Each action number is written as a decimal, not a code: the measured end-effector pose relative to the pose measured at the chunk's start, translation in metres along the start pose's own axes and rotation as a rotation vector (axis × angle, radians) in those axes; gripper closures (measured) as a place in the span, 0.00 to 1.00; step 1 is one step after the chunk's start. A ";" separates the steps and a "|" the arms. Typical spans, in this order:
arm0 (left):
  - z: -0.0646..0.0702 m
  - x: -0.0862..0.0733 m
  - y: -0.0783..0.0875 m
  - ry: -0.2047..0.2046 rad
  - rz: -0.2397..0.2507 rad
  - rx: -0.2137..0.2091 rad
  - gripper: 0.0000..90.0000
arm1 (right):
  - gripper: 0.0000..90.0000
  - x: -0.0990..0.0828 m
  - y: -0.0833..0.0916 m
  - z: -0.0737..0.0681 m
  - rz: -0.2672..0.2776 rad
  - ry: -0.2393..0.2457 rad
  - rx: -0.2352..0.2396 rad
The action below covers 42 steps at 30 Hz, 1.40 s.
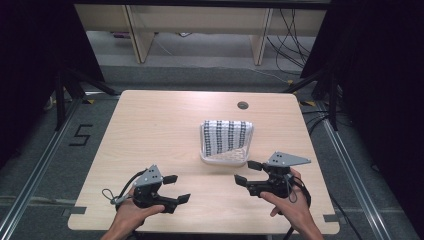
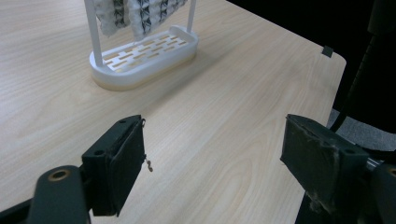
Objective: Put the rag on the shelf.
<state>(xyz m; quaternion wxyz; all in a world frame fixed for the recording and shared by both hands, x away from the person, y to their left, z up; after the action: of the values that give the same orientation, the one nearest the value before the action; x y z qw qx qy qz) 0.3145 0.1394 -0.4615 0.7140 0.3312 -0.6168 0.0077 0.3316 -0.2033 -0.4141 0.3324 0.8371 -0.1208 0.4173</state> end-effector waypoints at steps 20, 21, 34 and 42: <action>0.012 -0.028 0.004 -0.027 -0.046 0.007 0.22 | 0.31 -0.042 -0.013 0.012 -0.099 -0.029 -0.027; 0.012 -0.028 0.004 -0.027 -0.046 0.007 0.22 | 0.31 -0.042 -0.013 0.012 -0.099 -0.029 -0.027; 0.029 -0.043 -0.002 -0.103 -0.122 0.009 0.22 | 0.30 -0.065 -0.014 0.013 -0.145 0.018 -0.033; 0.029 -0.046 -0.004 -0.139 -0.152 0.018 0.22 | 0.30 -0.077 -0.009 0.013 -0.179 0.036 -0.064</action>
<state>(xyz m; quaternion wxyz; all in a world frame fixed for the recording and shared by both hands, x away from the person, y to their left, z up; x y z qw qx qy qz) 0.2796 0.1406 -0.5038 0.6649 0.3835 -0.6378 -0.0640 0.2962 -0.2107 -0.4839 0.3971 0.8257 -0.0528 0.3971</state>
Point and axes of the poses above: each handheld gripper's, and its own axes: y roughly backward along the jaws, x roughly out of its top, z roughly to its right, the point moved 1 cm from there along -y, roughly forward along the jaws, and after that the axes turned 13 degrees about -y, right-handed, at the moved point
